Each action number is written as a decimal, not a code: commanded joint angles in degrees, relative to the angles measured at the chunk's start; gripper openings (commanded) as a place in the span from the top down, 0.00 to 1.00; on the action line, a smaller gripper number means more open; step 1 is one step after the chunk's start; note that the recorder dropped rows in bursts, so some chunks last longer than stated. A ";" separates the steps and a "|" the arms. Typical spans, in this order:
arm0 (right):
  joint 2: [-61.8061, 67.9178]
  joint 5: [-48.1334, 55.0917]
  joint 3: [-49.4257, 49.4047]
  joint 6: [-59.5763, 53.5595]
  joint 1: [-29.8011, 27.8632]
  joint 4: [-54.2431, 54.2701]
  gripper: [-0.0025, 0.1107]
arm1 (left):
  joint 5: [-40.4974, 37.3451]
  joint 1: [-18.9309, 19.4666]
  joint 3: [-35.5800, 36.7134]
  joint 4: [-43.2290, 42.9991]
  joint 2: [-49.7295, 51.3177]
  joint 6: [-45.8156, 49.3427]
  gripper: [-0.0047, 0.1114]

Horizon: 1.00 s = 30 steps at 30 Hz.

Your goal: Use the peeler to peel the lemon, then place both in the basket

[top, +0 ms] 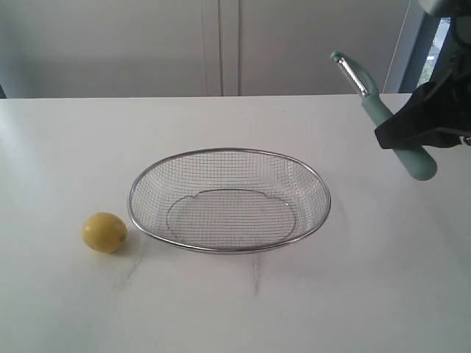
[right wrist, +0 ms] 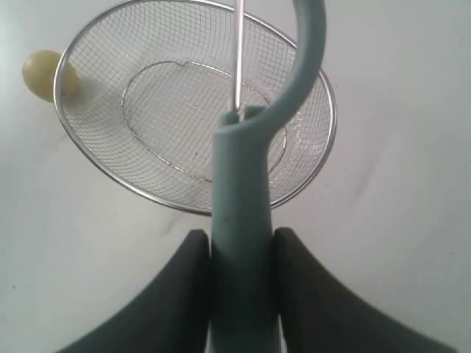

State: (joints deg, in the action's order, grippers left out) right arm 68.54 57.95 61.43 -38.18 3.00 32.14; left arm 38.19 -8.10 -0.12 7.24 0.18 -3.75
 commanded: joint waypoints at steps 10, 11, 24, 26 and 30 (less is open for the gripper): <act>-0.29 -0.40 -0.37 -0.64 -0.19 0.17 0.98 | 2.55 0.02 -10.12 1.07 8.13 2.68 0.96; -0.29 -0.40 -0.37 -0.64 -0.19 0.17 0.98 | 2.55 0.02 -11.23 1.07 9.81 2.68 0.96; -0.29 -0.28 -0.37 -0.64 -0.19 0.17 0.98 | 2.07 -0.65 -24.31 0.09 31.87 19.74 0.96; -0.29 -0.28 -0.37 -0.64 -0.19 0.17 0.98 | 1.72 -1.35 -25.40 -0.03 34.47 23.42 0.96; -0.29 -0.28 -0.37 -0.64 -0.19 0.17 0.98 | -6.02 -2.65 -29.23 -0.17 41.24 29.24 0.96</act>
State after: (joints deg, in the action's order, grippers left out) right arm 68.54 57.95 61.43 -38.18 3.00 32.14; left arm 36.67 -9.93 -27.09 7.47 38.00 22.18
